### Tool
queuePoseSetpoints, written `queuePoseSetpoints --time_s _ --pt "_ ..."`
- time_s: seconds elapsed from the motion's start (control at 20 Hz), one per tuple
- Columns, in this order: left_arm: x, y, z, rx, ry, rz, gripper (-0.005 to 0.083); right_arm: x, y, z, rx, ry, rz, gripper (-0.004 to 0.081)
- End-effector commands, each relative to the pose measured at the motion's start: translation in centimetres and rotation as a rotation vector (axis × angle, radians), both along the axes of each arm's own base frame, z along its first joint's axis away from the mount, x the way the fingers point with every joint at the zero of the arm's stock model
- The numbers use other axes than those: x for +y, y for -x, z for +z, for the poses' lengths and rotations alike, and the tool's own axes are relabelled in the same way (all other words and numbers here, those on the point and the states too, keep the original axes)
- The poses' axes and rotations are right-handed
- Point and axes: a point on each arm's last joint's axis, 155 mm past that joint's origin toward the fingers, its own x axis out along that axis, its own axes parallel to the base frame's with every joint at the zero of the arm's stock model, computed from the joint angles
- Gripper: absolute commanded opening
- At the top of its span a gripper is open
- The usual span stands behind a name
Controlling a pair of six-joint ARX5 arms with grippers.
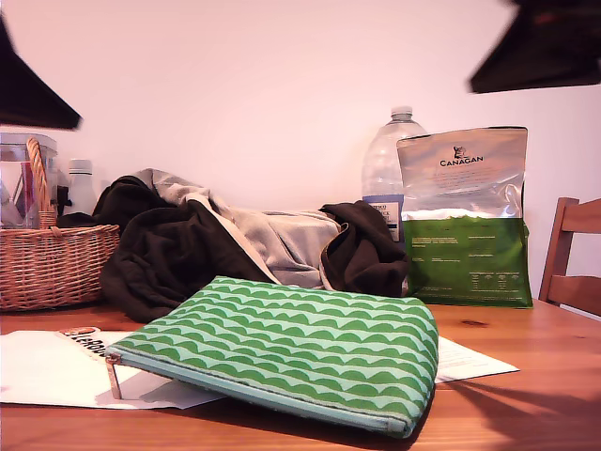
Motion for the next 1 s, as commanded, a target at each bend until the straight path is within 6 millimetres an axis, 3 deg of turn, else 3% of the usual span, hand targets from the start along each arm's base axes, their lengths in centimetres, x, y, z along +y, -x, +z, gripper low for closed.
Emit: queuePoseSetpoints --time_s 0.0,0.3,0.45,0.95 --pt "0.2 0.9 0.3 -0.016 0.019 0.005 -0.0019 -0.5 1.4 -0.8 0.029 0.007 0.003 -0.0011" --pt "1.3 3.3 1.5 -0.045 0.02 0.029 -0.0019 -2.6 5.1 1.4 -0.037 -0.011 -0.014 -0.0011" --pt "1.4 4.0 0.6 -0.006 0.01 0.03 -0.0019 -3.1 6.0 1.4 -0.036 -0.011 -0.015 -0.0011" --pt "1.9 5.8 -4.1 0.198 -0.043 0.03 -0.0019 -4.0 7.8 -5.0 0.201 0.108 -0.014 -0.0011"
